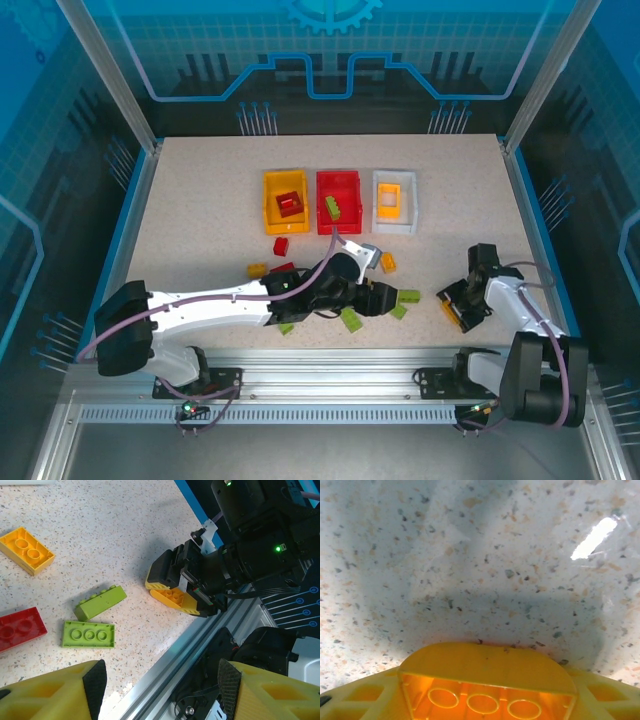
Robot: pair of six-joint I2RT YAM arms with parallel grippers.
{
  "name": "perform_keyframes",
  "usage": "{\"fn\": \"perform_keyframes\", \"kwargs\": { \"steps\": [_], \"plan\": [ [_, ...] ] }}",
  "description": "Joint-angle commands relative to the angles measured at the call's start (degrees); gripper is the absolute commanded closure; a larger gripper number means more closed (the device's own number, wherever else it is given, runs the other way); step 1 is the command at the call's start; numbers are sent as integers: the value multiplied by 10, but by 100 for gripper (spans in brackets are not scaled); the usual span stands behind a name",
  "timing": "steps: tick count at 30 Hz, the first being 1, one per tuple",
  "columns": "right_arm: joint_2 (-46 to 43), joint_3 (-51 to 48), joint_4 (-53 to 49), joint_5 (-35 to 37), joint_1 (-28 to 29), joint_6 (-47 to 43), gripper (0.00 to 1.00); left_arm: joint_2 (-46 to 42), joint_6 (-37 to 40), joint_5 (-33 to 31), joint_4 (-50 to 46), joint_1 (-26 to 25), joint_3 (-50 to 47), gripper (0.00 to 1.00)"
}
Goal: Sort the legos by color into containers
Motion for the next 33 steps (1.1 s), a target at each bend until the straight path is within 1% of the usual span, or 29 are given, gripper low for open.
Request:
{"fn": "perform_keyframes", "kwargs": {
  "steps": [1, 4, 6, 8, 11, 14, 17, 21, 23, 26, 29, 33],
  "plan": [
    [-34, 17, 38, 4, 30, -27, 41, -36, 2, -38, -11, -2, -2, 35],
    [-51, 69, 27, 43, 106, -48, 41, -66, 2, -70, -55, 11, 10, 35],
    [-35, 119, 22, 77, 167, -62, 41, -85, -2, -87, -99, 31, 25, 35],
    [10, 184, 25, 104, 220, -78, 41, -103, -3, -90, -133, 62, 40, 35],
    [105, 297, 36, 110, 257, -113, 41, -113, 9, -79, -157, 109, 60, 35],
    [210, 407, 38, 107, 261, -137, 41, -112, 17, -74, -172, 149, 80, 34],
    [313, 509, 31, 102, 255, -138, 41, -106, 24, -79, -173, 171, 98, 33],
    [420, 614, 21, 92, 238, -114, 40, -85, 36, -78, -169, 183, 125, 33],
    [467, 658, 16, 78, 223, -85, 40, -76, 37, -76, -167, 183, 132, 33],
    [514, 689, 14, 49, 205, -35, 40, -69, 35, -71, -163, 183, 132, 33],
    [544, 697, 32, 24, 194, 19, 39, -68, 30, -67, -160, 183, 125, 33],
    [572, 717, 34, 11, 193, 55, 38, -69, 29, -63, -158, 183, 120, 33]
  ]
}}
